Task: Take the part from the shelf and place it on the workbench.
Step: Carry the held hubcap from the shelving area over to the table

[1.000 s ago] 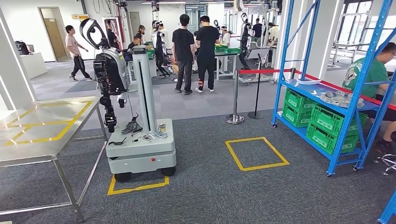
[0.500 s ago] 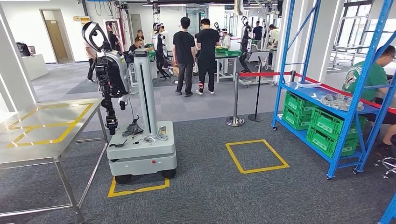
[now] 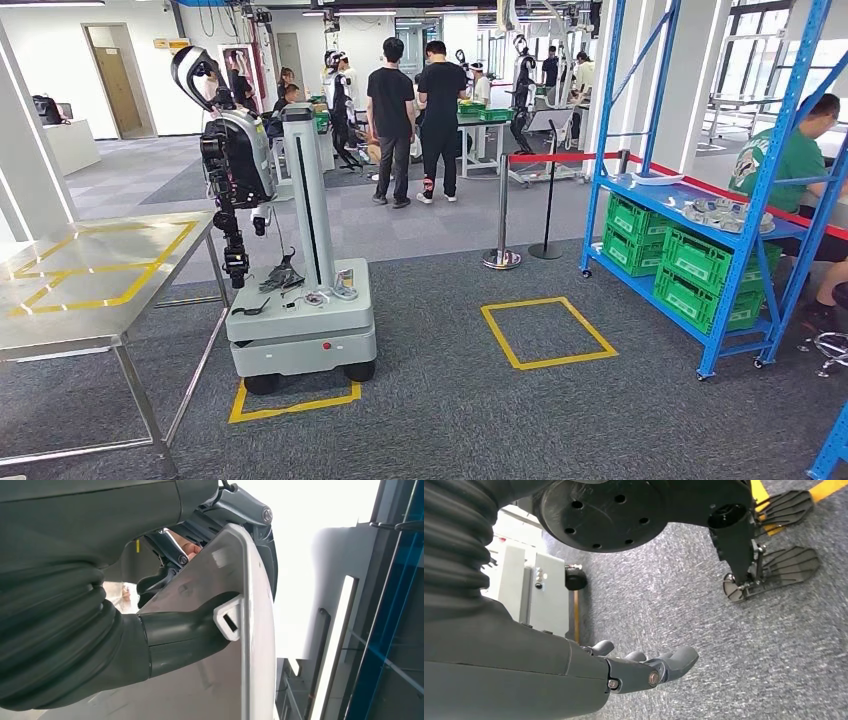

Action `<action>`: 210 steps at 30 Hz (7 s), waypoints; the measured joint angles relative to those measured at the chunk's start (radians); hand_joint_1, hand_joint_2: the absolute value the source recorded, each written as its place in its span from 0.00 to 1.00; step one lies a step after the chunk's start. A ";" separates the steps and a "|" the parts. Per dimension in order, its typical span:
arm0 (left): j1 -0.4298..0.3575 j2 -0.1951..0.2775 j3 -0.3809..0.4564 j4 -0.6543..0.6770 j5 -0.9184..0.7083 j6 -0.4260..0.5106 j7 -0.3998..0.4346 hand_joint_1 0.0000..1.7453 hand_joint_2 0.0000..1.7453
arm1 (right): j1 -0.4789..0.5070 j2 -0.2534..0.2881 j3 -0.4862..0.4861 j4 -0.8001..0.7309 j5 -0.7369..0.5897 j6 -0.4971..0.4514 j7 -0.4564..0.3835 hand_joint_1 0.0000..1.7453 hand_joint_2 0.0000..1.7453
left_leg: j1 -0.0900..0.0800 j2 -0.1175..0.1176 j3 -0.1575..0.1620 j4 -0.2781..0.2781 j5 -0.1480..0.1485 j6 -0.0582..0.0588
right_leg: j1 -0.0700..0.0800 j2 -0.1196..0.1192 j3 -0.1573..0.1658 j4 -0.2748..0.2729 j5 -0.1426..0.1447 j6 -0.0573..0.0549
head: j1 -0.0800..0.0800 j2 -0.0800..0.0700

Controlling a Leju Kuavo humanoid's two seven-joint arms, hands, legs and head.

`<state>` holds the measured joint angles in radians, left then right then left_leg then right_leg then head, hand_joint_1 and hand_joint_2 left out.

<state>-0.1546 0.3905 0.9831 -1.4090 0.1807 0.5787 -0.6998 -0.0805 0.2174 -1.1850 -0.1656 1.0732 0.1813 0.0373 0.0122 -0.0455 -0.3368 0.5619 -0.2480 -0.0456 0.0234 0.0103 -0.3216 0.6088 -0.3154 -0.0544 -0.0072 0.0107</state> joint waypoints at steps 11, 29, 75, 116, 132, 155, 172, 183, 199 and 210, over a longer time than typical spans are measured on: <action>-0.027 -0.058 -0.025 -0.019 -0.030 -0.034 0.000 1.00 1.00 | 0.002 0.000 -0.007 0.000 0.005 -0.006 0.008 0.00 1.00 | 0.000 0.001 -0.038 0.069 -0.028 -0.001 | 0.000 0.001 -0.038 0.065 -0.028 -0.001 | 0.000 0.000; -0.007 -0.132 -0.079 -0.087 -0.048 -0.073 0.000 1.00 1.00 | 0.006 -0.003 -0.017 0.000 -0.017 -0.005 -0.042 0.00 1.00 | 0.000 0.002 -0.056 0.102 -0.045 0.000 | 0.000 0.002 -0.053 0.095 -0.043 -0.001 | 0.000 0.000; 0.079 -0.243 -0.169 -0.312 -0.087 -0.133 0.019 1.00 1.00 | 0.005 -0.010 0.011 0.000 0.037 0.042 -0.078 0.00 1.00 | 0.000 0.003 -0.137 0.224 -0.094 0.005 | 0.000 0.003 -0.124 0.203 -0.088 0.005 | 0.000 0.000; 0.023 -0.212 -0.258 -0.215 -0.124 -0.111 0.020 1.00 1.00 | 0.005 -0.012 -0.010 0.000 -0.012 0.028 -0.078 0.00 1.00 | 0.000 0.004 -0.105 0.167 -0.070 0.007 | 0.000 0.004 -0.093 0.145 -0.063 0.007 | 0.000 0.000; 0.025 -0.207 -0.265 -0.210 -0.124 -0.107 0.020 1.00 1.00 | 0.005 -0.013 -0.026 0.000 -0.020 0.012 -0.062 0.00 1.00 | 0.000 0.004 -0.125 0.214 -0.092 0.008 | 0.000 0.004 -0.112 0.191 -0.084 0.007 | 0.000 0.000; 0.012 -0.209 -0.408 -0.167 -0.085 -0.128 0.013 1.00 1.00 | 0.004 -0.013 -0.041 0.000 -0.028 -0.004 -0.062 0.00 1.00 | -0.001 0.004 -0.125 0.214 -0.092 0.008 | 0.000 0.004 -0.113 0.191 -0.085 0.006 | 0.000 0.000; -0.042 -0.185 -0.475 -0.121 -0.065 -0.096 0.001 1.00 1.00 | 0.004 -0.016 -0.041 0.000 -0.004 0.014 -0.069 0.00 1.00 | -0.001 0.005 -0.129 0.217 -0.094 0.008 | 0.000 0.006 -0.116 0.194 -0.086 0.006 | 0.000 0.000; -0.041 -0.176 -0.491 -0.102 -0.057 -0.097 0.000 1.00 1.00 | 0.004 -0.016 -0.041 0.000 -0.005 0.026 -0.080 0.00 1.00 | -0.001 0.005 -0.133 0.220 -0.094 0.008 | 0.000 0.005 -0.120 0.196 -0.086 0.006 | 0.000 0.000; -0.056 -0.157 -0.513 -0.074 -0.037 -0.097 0.000 1.00 1.00 | 0.005 -0.016 -0.042 0.000 -0.020 0.020 -0.074 0.00 1.00 | -0.001 0.005 -0.133 0.220 -0.094 0.008 | 0.000 0.005 -0.120 0.196 -0.086 0.006 | 0.000 0.000; -0.058 -0.151 -0.517 -0.056 -0.033 -0.084 0.000 1.00 1.00 | 0.005 -0.016 -0.060 0.000 -0.035 0.011 -0.058 0.00 1.00 | -0.001 0.005 -0.142 0.232 -0.098 0.008 | 0.000 0.006 -0.128 0.208 -0.089 0.007 | 0.000 0.000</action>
<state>-0.2128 0.2396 0.4658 -1.4648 0.1475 0.4942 -0.7000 -0.0759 0.2014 -1.2445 -0.1656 1.0382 0.1921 -0.0211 0.0114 -0.0400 -0.4783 0.7941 -0.3455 -0.0374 0.0235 0.0159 -0.4498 0.8166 -0.4047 -0.0476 -0.0072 0.0108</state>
